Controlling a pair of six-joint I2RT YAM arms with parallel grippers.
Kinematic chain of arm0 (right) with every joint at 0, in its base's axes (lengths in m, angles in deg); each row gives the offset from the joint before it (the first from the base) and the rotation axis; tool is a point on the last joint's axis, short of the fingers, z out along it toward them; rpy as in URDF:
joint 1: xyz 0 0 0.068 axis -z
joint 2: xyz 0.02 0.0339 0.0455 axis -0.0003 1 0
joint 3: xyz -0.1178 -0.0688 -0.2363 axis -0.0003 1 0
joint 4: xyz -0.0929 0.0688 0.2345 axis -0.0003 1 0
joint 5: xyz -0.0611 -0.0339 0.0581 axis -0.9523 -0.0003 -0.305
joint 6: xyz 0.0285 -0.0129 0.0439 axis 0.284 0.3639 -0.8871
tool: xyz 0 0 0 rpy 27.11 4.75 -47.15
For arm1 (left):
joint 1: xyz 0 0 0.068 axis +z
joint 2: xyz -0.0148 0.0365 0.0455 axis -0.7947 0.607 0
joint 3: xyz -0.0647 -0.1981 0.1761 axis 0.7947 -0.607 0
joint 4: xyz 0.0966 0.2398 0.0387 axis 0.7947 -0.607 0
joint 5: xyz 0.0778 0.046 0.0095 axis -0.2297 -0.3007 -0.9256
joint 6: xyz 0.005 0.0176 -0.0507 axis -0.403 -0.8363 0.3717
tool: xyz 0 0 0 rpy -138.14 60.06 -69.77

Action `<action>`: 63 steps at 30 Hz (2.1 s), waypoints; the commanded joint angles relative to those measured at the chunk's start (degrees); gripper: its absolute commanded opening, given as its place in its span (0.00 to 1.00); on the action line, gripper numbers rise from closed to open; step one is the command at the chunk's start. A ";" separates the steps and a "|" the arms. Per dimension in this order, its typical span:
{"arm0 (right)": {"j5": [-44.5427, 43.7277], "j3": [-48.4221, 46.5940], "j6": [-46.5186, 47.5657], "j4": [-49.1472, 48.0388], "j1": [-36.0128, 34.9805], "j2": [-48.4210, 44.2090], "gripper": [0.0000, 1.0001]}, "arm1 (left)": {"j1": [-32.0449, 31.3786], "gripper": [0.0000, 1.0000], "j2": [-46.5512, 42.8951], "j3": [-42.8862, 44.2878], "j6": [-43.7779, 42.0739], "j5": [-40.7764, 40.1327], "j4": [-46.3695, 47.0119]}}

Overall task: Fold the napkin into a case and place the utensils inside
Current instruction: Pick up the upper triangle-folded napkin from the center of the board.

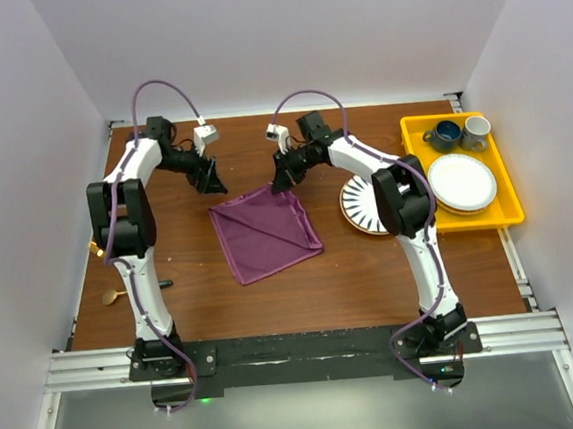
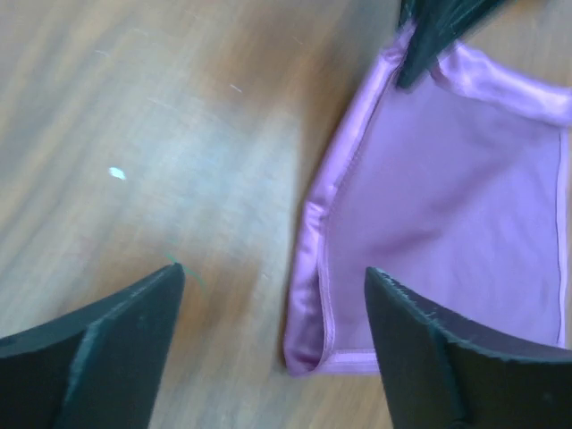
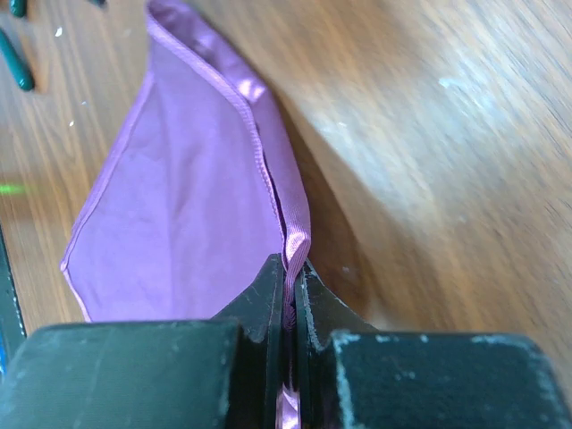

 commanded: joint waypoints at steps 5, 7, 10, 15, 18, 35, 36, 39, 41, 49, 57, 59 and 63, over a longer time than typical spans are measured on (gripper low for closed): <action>0.05 1.46 6.06 -0.66 -1.20 -7.97 0.00 | -1.52 0.88 2.08 -1.93 -4.59 2.25 -9.09; 0.23 1.72 6.59 -0.40 -1.12 -8.41 0.00 | -1.26 0.83 2.87 -2.10 -3.44 1.99 -7.86; 0.58 2.16 7.39 -0.22 -1.12 -9.11 0.00 | -1.17 0.79 3.22 -2.10 -2.12 1.99 -6.45; 0.93 3.21 8.62 -0.05 -1.12 -10.26 0.00 | -1.08 0.75 3.40 -2.98 -2.99 0.41 -5.65; 1.11 3.65 9.06 -0.05 -1.12 -10.61 0.00 | -1.08 0.69 4.28 -2.90 -5.36 -0.21 -7.67; 2.95 4.27 9.23 -0.57 -1.38 -12.46 0.00 | 1.29 0.81 1.74 -4.04 -4.40 4.71 -0.31; 3.04 4.27 9.15 -0.57 -1.29 -12.46 0.00 | 1.29 0.82 1.73 -4.21 -4.40 5.41 0.22; 2.95 4.36 9.23 -0.66 -1.38 -12.54 0.00 | 1.29 0.84 2.17 -4.04 -4.92 7.52 1.11; 2.95 4.44 9.15 -0.75 -1.47 -12.54 0.00 | 1.12 0.86 3.48 -3.34 -5.37 7.88 0.59; 2.52 4.80 8.88 -1.19 -1.38 -12.90 0.00 | 1.03 0.70 9.11 1.24 -16.35 5.60 -13.74; 2.69 4.44 8.71 -1.10 -1.47 -12.98 0.00 | 1.55 0.45 8.67 -0.70 -18.11 4.10 -15.94; 2.87 4.44 8.71 -0.93 -1.38 -13.16 0.00 | 1.73 0.38 8.59 -0.79 -18.20 4.01 -16.12; 2.95 4.44 8.79 -0.84 -1.47 -13.42 0.00 | 1.82 0.14 8.59 -0.52 -18.03 4.19 -16.65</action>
